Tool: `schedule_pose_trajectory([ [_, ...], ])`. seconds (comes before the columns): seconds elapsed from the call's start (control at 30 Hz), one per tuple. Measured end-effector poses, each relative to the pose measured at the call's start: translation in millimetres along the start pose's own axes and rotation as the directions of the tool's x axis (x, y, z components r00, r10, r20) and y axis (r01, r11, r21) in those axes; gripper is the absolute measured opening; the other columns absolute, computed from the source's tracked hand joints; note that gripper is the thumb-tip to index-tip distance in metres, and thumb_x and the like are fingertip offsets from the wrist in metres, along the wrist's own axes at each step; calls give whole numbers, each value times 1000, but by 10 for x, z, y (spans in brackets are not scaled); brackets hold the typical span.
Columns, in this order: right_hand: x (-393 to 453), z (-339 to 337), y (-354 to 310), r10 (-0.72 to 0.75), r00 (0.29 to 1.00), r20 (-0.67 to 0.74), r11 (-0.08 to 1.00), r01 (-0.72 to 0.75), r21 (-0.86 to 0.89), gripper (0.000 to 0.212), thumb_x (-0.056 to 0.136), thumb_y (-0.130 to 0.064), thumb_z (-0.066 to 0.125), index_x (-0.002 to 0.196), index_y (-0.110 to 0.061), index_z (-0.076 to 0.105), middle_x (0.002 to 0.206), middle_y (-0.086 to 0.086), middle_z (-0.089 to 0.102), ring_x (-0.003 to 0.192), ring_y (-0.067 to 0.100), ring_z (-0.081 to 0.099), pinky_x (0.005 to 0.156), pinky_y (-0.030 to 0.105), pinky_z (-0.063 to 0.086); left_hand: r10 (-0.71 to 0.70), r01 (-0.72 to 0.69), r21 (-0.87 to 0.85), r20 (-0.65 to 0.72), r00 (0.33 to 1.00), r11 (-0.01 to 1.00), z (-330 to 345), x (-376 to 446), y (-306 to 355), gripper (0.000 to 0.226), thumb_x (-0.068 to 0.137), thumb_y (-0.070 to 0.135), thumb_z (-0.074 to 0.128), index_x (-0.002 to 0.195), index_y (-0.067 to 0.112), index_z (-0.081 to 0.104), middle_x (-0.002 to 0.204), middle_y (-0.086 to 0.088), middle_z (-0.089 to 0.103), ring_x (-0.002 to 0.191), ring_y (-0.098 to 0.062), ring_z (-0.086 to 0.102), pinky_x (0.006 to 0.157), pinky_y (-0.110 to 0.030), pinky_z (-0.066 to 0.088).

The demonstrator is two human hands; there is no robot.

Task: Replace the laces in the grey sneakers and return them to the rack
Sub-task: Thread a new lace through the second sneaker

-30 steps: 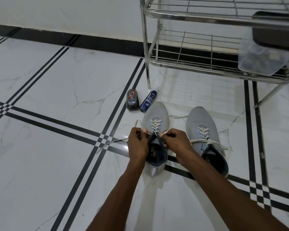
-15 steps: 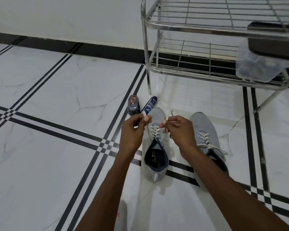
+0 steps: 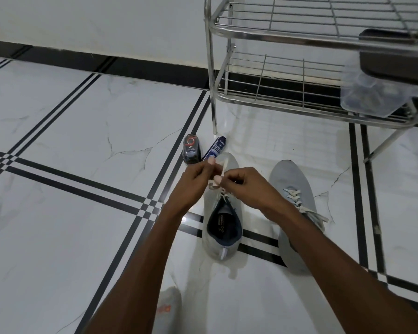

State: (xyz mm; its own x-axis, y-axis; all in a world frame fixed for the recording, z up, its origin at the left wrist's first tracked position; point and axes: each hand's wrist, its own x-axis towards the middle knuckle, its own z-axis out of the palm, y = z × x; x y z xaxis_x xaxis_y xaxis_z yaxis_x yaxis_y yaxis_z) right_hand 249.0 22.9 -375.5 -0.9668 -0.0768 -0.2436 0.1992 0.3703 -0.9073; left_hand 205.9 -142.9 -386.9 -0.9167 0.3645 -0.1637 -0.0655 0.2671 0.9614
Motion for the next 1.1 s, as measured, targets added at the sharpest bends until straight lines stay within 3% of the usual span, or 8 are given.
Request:
schedule_pose_trajectory([
  [0.17,18,-207,9,-37,999,31,995,39,-93,13,91,-29,74,84,-19,77,78,-2,76,74,14,71,69,30,53,-90,90,-1,65,994,996,47,-35,-78,51,110,44,34,110,13,74,97,-5,77,93,-8,72,79,-10,48],
  [0.3,40,-224,68,-111,988,-104,931,67,-358,5,80,-19,81,80,-23,77,68,-9,71,64,6,65,63,27,51,-87,86,-13,-42,995,996,116,29,-139,38,108,40,47,102,14,74,93,-3,77,88,-13,71,87,-28,52],
  [0.4,38,-105,133,-207,954,-219,904,101,-415,6,79,-20,78,82,-25,79,72,-9,73,66,7,67,66,32,57,-122,119,-32,-90,989,992,206,8,-163,20,104,30,56,95,18,69,88,5,75,83,-8,70,81,-27,50],
  [0.5,53,-38,190,-194,926,-323,951,98,-293,10,80,-14,78,83,-23,80,76,-10,75,67,5,69,66,30,58,-164,166,2,-132,978,986,235,-12,-217,16,100,27,56,91,21,68,84,7,73,82,-9,68,81,-31,50],
  [0.67,46,-36,250,-78,927,-368,997,77,-17,10,79,-11,83,83,-21,82,77,-11,76,69,5,71,63,18,50,-209,266,229,-246,946,936,134,-17,-342,37,89,67,44,95,38,65,103,12,70,112,-18,62,107,-58,42],
  [0.83,66,2,271,53,948,-314,976,18,219,11,77,-11,83,84,-20,81,86,-7,79,86,14,75,74,33,58,-178,334,406,-375,910,850,112,-61,-365,34,94,67,46,108,44,67,128,10,65,127,-28,54,107,-59,37],
  [0.97,59,31,253,172,955,-241,923,-70,378,12,82,-13,81,94,-12,78,85,3,79,85,16,77,67,24,49,-307,327,58,-230,924,943,106,-101,-353,48,93,65,58,105,24,78,106,5,76,109,-19,67,91,-36,52],
  [1.1,51,57,201,189,963,-191,912,-100,398,18,82,-21,84,96,-14,78,85,3,79,77,8,74,61,14,47,-427,394,-241,-106,898,887,196,-103,-247,42,94,53,64,113,18,77,110,0,77,107,-16,69,76,-27,48],
])
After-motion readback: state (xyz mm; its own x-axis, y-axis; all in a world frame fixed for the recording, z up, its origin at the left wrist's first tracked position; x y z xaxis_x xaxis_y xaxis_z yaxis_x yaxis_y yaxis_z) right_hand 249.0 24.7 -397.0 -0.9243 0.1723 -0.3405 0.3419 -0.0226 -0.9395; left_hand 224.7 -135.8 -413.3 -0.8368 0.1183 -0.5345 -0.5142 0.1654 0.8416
